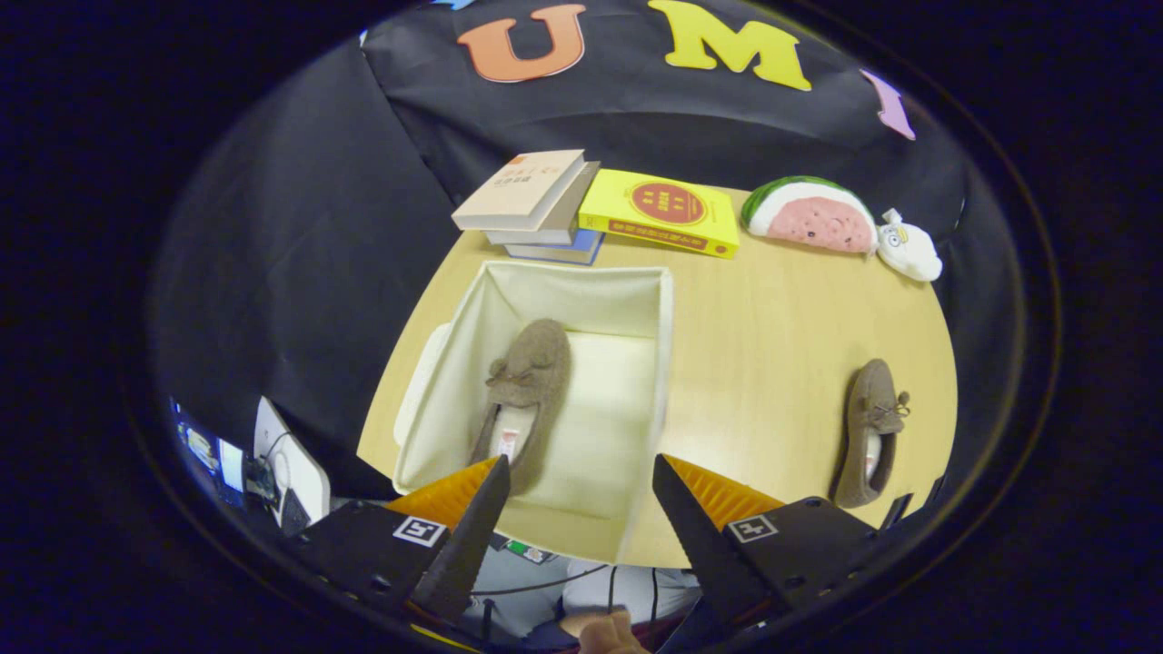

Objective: Open the storage box then place both shoes into the box .Put the left shoe in first, then the right shoe, with the right side of both shoes facing outward in a uniform manner.

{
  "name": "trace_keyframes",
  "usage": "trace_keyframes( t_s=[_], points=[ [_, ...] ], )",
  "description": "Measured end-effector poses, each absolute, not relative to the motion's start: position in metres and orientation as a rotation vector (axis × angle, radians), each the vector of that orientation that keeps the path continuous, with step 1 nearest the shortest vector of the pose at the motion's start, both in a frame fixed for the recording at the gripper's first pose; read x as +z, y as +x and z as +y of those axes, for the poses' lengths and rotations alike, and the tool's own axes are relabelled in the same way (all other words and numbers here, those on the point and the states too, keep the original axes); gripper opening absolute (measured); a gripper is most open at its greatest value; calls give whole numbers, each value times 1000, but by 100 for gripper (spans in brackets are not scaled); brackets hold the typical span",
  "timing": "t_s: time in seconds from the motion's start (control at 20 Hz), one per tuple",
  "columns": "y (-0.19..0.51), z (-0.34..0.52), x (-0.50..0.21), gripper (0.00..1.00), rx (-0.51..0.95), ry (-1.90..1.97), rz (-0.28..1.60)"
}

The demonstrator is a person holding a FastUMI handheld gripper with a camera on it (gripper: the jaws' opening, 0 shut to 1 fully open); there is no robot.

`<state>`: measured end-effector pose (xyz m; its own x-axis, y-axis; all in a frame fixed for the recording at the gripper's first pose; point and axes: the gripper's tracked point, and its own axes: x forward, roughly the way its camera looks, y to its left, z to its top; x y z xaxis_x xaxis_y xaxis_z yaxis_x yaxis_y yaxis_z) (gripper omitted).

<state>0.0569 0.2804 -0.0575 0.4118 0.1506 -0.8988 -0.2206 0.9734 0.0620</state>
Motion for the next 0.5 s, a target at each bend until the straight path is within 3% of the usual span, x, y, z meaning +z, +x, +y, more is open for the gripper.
trace_keyframes(
  t_s=[0.5],
  points=[
    [92,85,-78,96,53,69,1134]
  ],
)
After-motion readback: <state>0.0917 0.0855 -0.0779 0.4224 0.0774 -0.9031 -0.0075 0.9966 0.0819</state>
